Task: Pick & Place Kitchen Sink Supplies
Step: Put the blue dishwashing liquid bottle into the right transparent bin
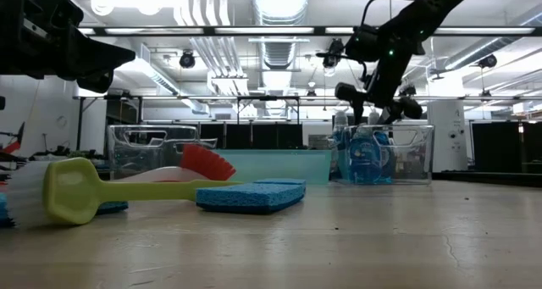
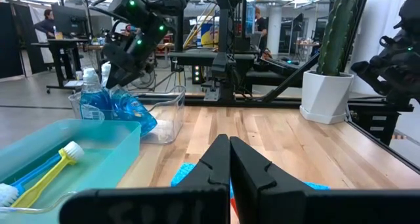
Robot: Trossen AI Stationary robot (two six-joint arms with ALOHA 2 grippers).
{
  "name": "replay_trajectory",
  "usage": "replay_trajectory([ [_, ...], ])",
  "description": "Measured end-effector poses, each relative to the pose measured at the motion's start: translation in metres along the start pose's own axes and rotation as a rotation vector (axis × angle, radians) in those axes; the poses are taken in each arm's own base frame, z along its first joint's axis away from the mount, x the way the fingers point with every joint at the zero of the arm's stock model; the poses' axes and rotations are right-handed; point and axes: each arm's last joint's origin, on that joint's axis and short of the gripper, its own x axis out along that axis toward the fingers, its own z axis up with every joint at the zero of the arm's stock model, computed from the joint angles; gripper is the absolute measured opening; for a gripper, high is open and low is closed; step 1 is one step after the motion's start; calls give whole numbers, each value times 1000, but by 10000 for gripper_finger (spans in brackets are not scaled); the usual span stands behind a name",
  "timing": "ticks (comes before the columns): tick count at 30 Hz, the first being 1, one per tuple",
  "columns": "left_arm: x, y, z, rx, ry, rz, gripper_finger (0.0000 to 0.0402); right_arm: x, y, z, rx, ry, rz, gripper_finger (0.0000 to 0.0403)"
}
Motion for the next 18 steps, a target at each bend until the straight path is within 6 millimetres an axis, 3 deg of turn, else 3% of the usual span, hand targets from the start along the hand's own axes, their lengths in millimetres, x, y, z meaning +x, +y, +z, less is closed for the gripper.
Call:
replay_trajectory([
  [5, 0, 0, 0, 0, 0, 0, 3, 4, 0, -1, -20, 5, -3, 193],
  [12, 0, 0, 0, 0, 0, 0, 3, 9, 2, -1, -32, 14, 8, 123],
  [18, 0, 0, 0, 0, 0, 0, 3, 1, 1, 2, -55, -2, 27, 119],
])
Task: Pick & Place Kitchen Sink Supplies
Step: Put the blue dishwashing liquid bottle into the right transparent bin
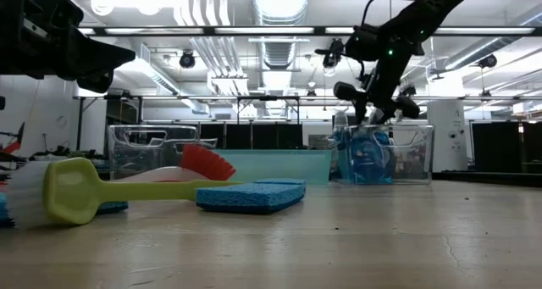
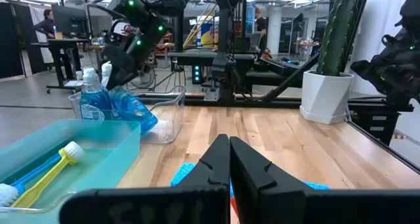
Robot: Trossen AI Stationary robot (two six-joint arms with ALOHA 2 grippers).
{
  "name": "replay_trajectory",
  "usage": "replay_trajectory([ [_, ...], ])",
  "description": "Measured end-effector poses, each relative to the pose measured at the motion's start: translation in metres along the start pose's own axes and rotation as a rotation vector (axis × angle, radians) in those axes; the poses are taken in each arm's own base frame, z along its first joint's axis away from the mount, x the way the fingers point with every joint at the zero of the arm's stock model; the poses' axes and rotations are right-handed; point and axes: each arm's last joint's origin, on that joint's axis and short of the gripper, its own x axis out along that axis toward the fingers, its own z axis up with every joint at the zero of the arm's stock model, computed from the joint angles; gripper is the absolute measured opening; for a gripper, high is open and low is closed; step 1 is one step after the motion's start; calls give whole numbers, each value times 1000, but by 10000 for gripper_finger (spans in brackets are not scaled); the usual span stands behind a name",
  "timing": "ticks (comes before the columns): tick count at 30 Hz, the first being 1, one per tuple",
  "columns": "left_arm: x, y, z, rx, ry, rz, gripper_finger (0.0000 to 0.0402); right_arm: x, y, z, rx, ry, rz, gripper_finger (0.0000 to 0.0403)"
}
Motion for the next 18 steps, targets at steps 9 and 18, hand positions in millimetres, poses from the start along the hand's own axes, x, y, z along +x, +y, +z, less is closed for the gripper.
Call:
replay_trajectory([
  [9, 0, 0, 0, 0, 0, 0, 3, -29, 10, -2, -163, -73, 63, 123],
  [18, 0, 0, 0, 0, 0, 0, 3, -61, 36, -22, -407, -277, 62, 126],
])
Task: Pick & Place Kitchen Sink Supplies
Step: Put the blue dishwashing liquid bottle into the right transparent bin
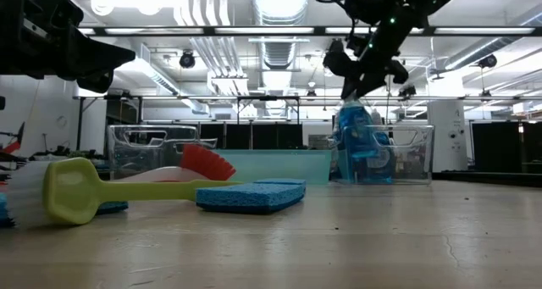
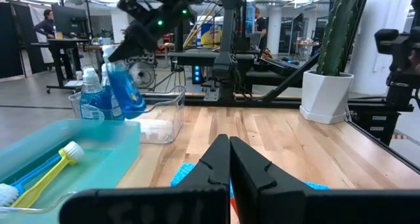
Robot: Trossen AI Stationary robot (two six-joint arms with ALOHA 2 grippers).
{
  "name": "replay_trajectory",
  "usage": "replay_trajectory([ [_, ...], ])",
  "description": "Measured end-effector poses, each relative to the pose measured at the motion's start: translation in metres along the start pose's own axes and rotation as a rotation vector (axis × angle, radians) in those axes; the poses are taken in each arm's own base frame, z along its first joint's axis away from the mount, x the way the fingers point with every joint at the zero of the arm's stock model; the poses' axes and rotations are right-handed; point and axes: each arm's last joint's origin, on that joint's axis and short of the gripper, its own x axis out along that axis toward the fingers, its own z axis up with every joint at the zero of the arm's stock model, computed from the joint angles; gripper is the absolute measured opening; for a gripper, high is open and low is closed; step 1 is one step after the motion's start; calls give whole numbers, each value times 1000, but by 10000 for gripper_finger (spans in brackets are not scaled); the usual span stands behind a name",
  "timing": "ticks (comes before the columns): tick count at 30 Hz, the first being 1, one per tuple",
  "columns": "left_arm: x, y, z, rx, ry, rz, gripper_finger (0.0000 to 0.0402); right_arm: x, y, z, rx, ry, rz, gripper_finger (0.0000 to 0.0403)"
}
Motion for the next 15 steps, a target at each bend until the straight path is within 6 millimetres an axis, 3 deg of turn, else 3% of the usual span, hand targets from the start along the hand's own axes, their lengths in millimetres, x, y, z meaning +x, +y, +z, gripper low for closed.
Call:
replay_trajectory([
  [6, 0, 0, 0, 0, 0, 0, 3, 7, 10, -21, -6, -46, -18, 121],
  [15, 0, 0, 0, 0, 0, 0, 3, 16, 7, -44, 31, -134, -5, 133],
])
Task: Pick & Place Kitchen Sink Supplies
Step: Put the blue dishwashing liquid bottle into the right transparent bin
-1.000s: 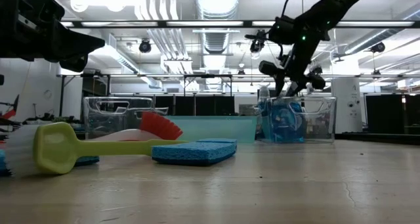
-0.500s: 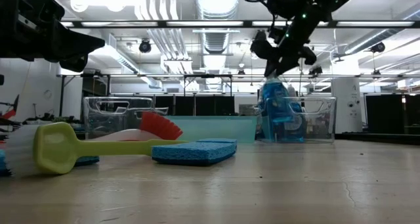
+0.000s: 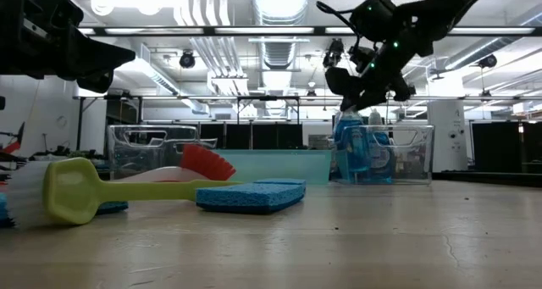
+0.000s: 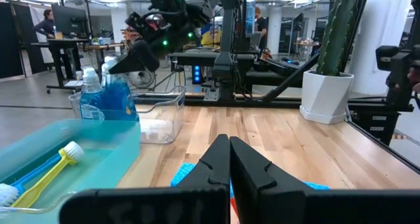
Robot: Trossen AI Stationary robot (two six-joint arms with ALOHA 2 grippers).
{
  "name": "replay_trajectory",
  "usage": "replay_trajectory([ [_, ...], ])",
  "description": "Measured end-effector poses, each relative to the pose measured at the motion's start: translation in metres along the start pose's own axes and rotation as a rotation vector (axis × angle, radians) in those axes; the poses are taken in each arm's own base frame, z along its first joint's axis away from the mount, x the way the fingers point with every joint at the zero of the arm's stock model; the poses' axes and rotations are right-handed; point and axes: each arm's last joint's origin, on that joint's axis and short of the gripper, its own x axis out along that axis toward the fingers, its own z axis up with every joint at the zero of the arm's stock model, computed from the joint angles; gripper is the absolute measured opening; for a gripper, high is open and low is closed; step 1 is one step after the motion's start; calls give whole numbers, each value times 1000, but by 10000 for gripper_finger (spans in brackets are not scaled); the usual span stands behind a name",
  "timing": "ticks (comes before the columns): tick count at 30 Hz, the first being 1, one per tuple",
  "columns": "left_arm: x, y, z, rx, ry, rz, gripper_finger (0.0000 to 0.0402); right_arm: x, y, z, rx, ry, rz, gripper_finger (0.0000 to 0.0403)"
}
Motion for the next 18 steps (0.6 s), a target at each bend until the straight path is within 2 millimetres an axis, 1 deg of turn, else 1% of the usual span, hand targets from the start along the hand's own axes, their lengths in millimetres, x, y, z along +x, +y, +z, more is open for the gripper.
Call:
replay_trajectory([
  [3, 0, 0, 0, 0, 0, 0, 3, 1, -2, -7, -12, 14, -5, 134],
  [9, 0, 0, 0, 0, 0, 0, 3, 2, -6, -16, -25, 27, -17, 136],
  [18, 0, 0, 0, 0, 0, 0, 3, 2, -8, -19, -6, 31, -16, 141],
])
